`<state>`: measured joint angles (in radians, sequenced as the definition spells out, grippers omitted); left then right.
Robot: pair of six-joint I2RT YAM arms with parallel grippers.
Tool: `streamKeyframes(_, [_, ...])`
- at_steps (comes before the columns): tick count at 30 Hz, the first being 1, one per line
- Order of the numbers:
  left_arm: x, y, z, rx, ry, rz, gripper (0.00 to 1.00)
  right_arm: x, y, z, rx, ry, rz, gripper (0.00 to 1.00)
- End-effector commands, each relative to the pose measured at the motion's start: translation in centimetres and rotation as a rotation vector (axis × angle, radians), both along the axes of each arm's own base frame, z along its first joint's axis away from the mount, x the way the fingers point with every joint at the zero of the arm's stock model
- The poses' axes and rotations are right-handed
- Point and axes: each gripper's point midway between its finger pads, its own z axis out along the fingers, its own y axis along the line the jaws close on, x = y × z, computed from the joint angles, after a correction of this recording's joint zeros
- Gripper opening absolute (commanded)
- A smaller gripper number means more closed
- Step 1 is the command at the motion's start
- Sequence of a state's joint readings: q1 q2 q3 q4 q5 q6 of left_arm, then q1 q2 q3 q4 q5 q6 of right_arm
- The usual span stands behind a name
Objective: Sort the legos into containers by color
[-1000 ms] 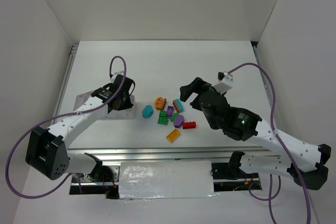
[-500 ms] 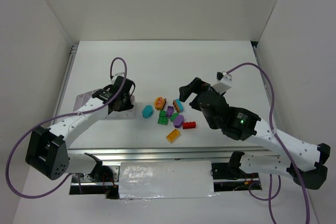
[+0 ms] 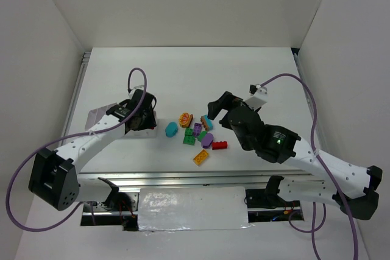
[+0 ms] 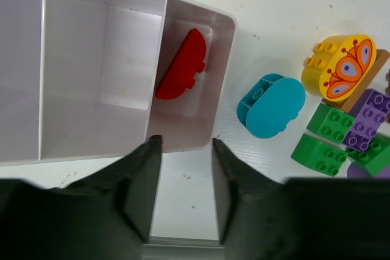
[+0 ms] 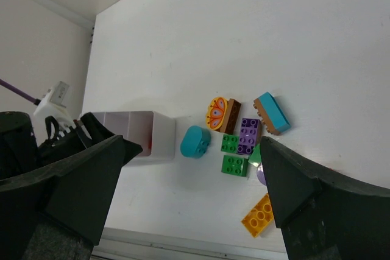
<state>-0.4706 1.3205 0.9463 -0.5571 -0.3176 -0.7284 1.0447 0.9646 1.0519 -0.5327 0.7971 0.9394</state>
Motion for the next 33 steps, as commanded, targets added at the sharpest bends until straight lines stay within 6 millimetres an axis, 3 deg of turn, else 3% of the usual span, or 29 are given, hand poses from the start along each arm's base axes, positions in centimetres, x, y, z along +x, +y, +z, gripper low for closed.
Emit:
streamKeyframes(1, [0.2,-0.8,3.2,-0.058,-0.076,-0.035,0.54,0.8,-0.6,-1.1,-0.056,-0.007,-0.035,0.99])
streamKeyframes(3, [-0.2,-1.3,5.5,-0.085,-0.127,-0.056,0.67,1.2,-1.0,-2.8,-0.102,0.050,-0.049,0.99])
streamKeyframes(5, [-0.7,-1.4,7.4,-0.090,-0.165,-0.069,0.76,1.7,-1.6,-6.2,-0.187,0.154,-0.061,0.99])
streamKeyframes(7, [-1.3,-1.1,9.8,-0.108,-0.223,-0.072,0.97,1.6,-1.3,-9.4,-0.258,0.260,-0.030,0.99])
streamKeyframes(9, [-2.1,-0.2,11.6,-0.103,-0.265,-0.069,0.99,1.0,-1.4,-12.6,-0.346,0.363,0.031,1.00])
streamKeyframes(14, [-3.6,1.5,14.1,-0.061,-0.324,-0.102,1.00,-1.0,-1.5,-16.9,-0.449,0.489,0.144,1.00])
streamKeyframes(18, [-4.4,2.7,13.7,-0.005,-0.318,-0.108,1.00,-2.5,-2.9,-18.8,-0.447,0.527,0.149,1.00])
streamKeyframes(26, [-5.0,2.0,10.3,0.004,-0.266,-0.187,0.99,-3.7,-2.1,-22.3,-0.506,0.582,0.351,1.00])
streamKeyframes(29, [-4.9,1.8,10.3,0.001,-0.267,-0.200,1.00,-3.2,-1.4,-22.9,-0.527,0.586,0.386,1.00])
streamKeyframes(33, [-5.0,1.2,10.1,-0.019,-0.268,-0.234,1.00,-1.9,-2.0,-23.7,-0.556,0.613,0.365,0.99])
